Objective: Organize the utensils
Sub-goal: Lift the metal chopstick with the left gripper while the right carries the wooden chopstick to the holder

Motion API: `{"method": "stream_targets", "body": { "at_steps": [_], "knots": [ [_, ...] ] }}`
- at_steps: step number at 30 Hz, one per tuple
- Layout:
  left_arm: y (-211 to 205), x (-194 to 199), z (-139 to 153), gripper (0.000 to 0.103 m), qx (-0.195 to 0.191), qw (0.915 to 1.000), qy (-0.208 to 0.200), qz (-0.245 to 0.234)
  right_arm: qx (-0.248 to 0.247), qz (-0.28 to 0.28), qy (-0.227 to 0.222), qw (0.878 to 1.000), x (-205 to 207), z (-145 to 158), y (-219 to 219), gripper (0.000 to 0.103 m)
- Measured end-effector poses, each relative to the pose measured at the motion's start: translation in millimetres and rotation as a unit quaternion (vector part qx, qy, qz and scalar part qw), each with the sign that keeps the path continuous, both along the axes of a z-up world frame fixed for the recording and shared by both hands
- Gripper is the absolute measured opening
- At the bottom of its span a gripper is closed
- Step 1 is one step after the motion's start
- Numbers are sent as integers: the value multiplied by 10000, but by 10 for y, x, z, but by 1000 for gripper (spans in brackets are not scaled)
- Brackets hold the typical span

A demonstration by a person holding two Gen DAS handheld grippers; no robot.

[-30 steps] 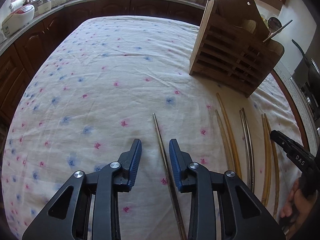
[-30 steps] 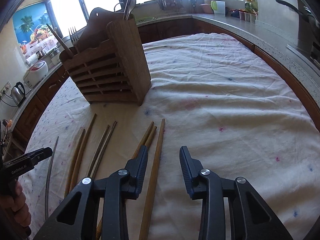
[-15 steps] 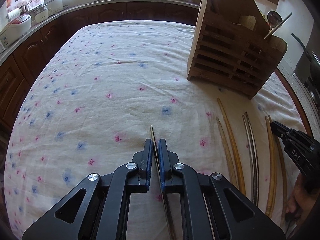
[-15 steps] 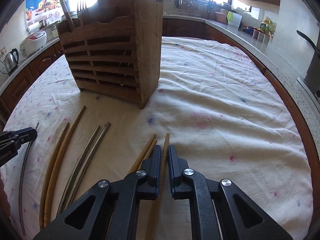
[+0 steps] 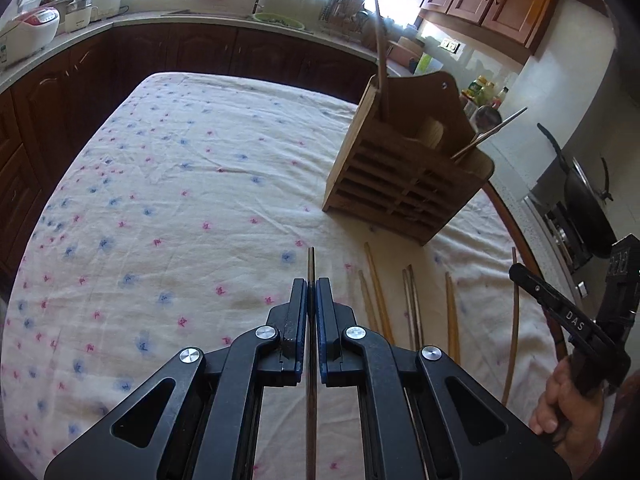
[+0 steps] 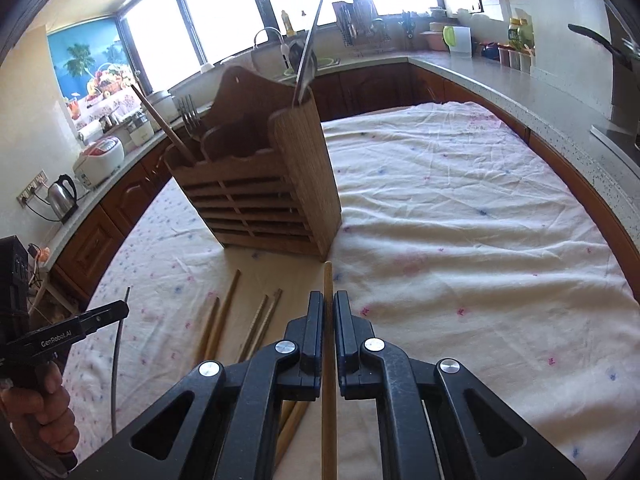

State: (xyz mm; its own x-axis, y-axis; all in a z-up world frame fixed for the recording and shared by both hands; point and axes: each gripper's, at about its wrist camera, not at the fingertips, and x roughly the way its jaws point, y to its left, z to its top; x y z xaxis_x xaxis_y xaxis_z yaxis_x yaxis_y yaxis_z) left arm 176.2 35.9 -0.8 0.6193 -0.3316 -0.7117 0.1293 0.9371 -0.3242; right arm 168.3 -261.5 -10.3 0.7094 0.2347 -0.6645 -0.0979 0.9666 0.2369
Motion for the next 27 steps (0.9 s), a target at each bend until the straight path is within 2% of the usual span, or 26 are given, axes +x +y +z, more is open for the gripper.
{"method": "stream_targets", "body": {
  "at_steps": [8, 15, 20, 27],
  "knots": [
    [51, -216, 539, 4, -328, 9975, -615, -121, 292, 66, -723, 9969, -255, 609, -20, 5],
    [103, -299, 804, 4, -406, 9946, -951, -91, 407, 43, -1305, 9906, -388, 1020, -53, 5],
    [111, -295, 873, 4, -419, 9936, -1049, -63, 458, 23, -1505, 9875, -408, 1152, -87, 5],
    [78, -275, 951, 4, -387, 9923, -1172, -93, 504, 2, -1526, 9870, -370, 1151, -98, 5]
  ]
}}
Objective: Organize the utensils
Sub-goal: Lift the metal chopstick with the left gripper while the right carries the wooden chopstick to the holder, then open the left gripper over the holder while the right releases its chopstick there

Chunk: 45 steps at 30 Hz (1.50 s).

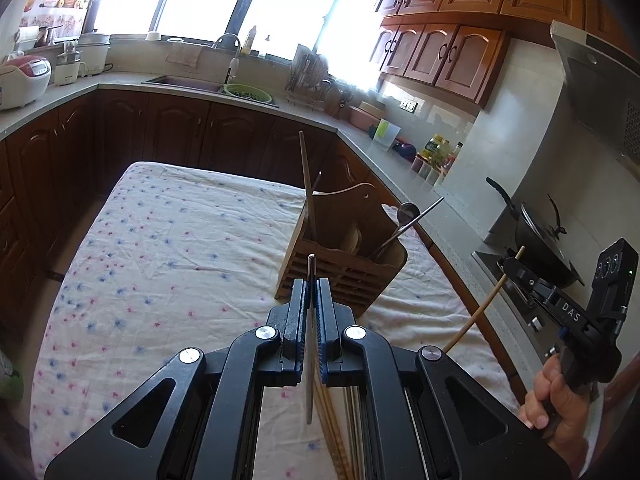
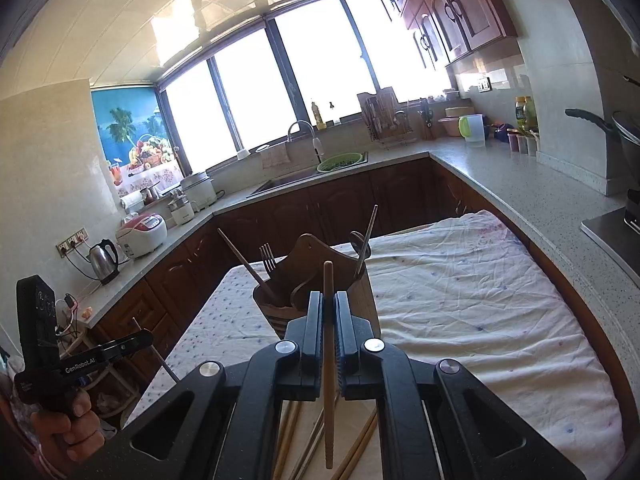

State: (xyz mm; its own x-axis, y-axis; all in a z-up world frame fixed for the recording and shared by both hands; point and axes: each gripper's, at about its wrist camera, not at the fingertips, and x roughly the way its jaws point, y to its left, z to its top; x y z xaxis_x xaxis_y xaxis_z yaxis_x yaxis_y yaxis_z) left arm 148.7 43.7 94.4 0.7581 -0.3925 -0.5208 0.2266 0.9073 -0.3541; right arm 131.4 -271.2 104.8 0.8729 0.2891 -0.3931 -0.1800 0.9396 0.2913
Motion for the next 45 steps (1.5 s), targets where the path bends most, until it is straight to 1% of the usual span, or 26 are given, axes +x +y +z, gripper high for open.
{"method": "stream_targets", "body": {
  "at_steps": [5, 9, 12, 17, 19, 22, 26, 31, 35, 39, 43, 45],
  "knots": [
    [-49, 65, 154, 4, 17, 9998, -201, -24, 63, -78, -98, 9999, 49, 47, -29, 5],
    [-108, 164, 363, 4, 51, 9988, -488, -16, 52, -138, -251, 9996, 147, 163, -29, 5],
    [-172, 293, 570, 4, 74, 9973, -737, -31, 48, -197, -477, 9987, 235, 301, -11, 5],
    [-272, 541, 906, 4, 142, 9923, -1230, 33, 136, -350, -963, 9946, 415, 599, 8, 5],
    [-307, 685, 984, 4, 137, 9913, -1309, 72, 163, -436, -1145, 9923, 502, 707, 8, 5],
    [-354, 901, 1018, 4, 84, 9904, -1366, 168, 177, -560, -1296, 9898, 680, 795, 4, 5],
    [-421, 1144, 896, 4, 48, 9901, -1358, 352, 165, -684, -1319, 9888, 922, 741, -3, 5],
    [-476, 1320, 571, 4, 52, 9916, -1207, 461, 144, -724, -1151, 9906, 1120, 457, 16, 5],
    [-523, 1366, 320, 4, 101, 9936, -1025, 468, 117, -713, -989, 9925, 1169, 193, 51, 5],
    [-533, 1380, 129, 4, 172, 9951, -863, 454, 115, -696, -788, 9944, 1190, -19, 49, 5],
    [-533, 1417, -16, 4, 224, 9964, -691, 427, 133, -663, -563, 9961, 1224, -145, 31, 6],
    [-538, 1413, -40, 4, 217, 9966, -698, 387, 108, -640, -470, 9968, 1236, -190, 27, 6]
  ]
}}
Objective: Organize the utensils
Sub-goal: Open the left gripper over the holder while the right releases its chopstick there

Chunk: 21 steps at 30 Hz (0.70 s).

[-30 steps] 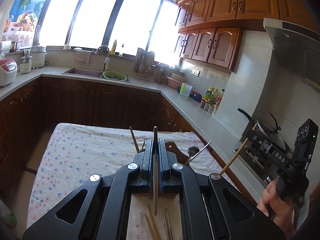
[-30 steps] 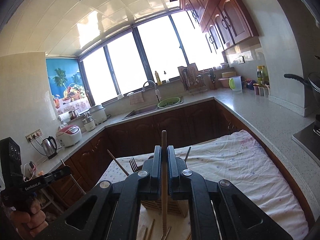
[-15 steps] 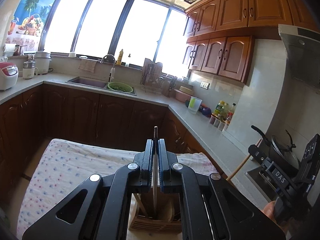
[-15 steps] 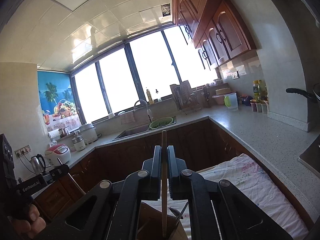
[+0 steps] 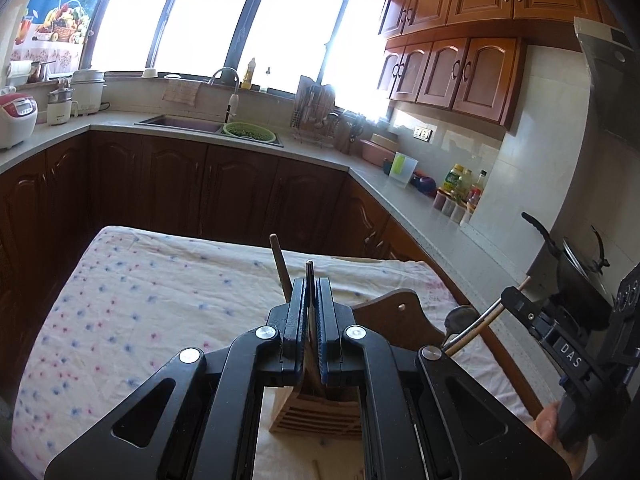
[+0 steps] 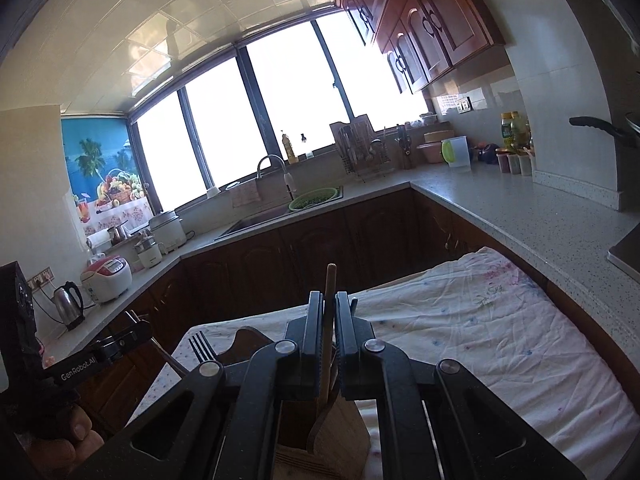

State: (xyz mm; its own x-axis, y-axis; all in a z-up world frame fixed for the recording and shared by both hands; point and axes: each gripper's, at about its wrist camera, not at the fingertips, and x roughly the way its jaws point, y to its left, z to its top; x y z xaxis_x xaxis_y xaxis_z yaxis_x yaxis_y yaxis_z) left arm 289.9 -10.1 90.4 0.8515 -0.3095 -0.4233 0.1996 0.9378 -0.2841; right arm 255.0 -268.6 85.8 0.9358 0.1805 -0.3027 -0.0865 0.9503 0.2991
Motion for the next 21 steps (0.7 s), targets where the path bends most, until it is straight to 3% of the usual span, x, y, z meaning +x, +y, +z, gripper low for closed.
{"method": "stream_targets", "body": {
  "at_steps": [13, 16, 18, 19, 21],
  "knots": [
    [-11, 42, 35, 4, 38, 9998, 148, -119, 18, -8, 95, 10000, 4, 14, 24, 6],
    [9, 22, 67, 5, 7, 9998, 151, -127, 89, 15, 69, 9999, -13, 36, 25, 11],
    [16, -13, 102, 12, -17, 9998, 134, -155, 145, 28, 22, 9999, -42, 71, 15, 13],
    [23, -48, 124, 21, -35, 9998, 102, -153, 165, 26, -4, 9999, -59, 92, 4, 16],
    [36, -141, 172, 36, -56, 9999, 3, -125, 228, 20, -80, 9997, -114, 144, -19, 38]
  ]
}}
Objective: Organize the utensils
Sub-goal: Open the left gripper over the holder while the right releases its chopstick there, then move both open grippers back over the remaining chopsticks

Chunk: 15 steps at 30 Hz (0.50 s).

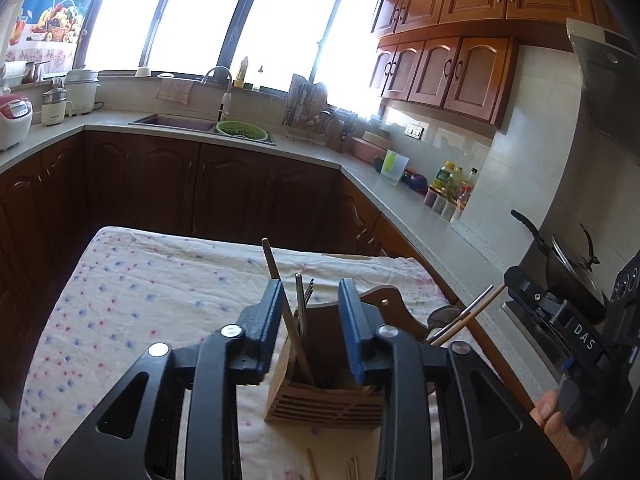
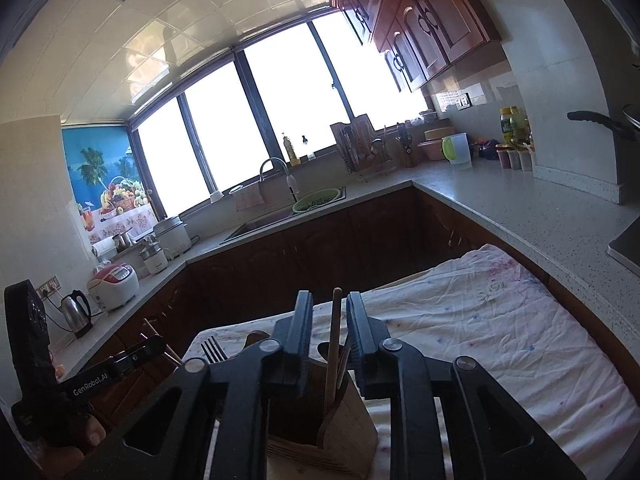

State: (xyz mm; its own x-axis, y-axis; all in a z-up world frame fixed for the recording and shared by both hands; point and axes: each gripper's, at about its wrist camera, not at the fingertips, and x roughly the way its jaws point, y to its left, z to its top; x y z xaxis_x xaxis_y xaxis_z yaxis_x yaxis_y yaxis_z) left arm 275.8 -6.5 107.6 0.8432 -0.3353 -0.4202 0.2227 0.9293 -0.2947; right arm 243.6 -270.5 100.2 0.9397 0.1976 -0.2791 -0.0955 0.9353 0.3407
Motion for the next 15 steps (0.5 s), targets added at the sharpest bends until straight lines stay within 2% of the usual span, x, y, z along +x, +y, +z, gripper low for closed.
{"method": "stream_targets", "body": {
  "at_steps": [2, 3, 4, 5, 6, 7, 11, 15],
  "knots": [
    [23, -115, 51, 56, -24, 9999, -106, 48, 72, -20, -90, 9999, -68, 60, -31, 49],
    [40, -175, 72, 62, -27, 9999, -147, 86, 101, -53, -143, 9998, -114, 89, -47, 59],
    [60, -236, 89, 78, -13, 9997, -187, 157, 146, -92, -196, 9997, -155, 116, -71, 66],
    [84, -305, 106, 90, -2, 9994, -250, 249, 206, -125, -249, 9994, -203, 140, -97, 82],
    [107, -379, 120, 92, 5, 9989, -326, 329, 280, -125, -318, 9990, -253, 160, -122, 92],
    [132, -446, 125, 95, 14, 9986, -381, 372, 344, -123, -383, 9986, -307, 174, -145, 94],
    [207, -646, 71, 96, 27, 9987, -324, 388, 415, -74, -451, 9981, -496, 204, -180, 101],
    [265, -815, -64, 96, 8, 9990, -128, 433, 444, -7, -388, 9983, -677, 148, -197, 101]
  ]
}}
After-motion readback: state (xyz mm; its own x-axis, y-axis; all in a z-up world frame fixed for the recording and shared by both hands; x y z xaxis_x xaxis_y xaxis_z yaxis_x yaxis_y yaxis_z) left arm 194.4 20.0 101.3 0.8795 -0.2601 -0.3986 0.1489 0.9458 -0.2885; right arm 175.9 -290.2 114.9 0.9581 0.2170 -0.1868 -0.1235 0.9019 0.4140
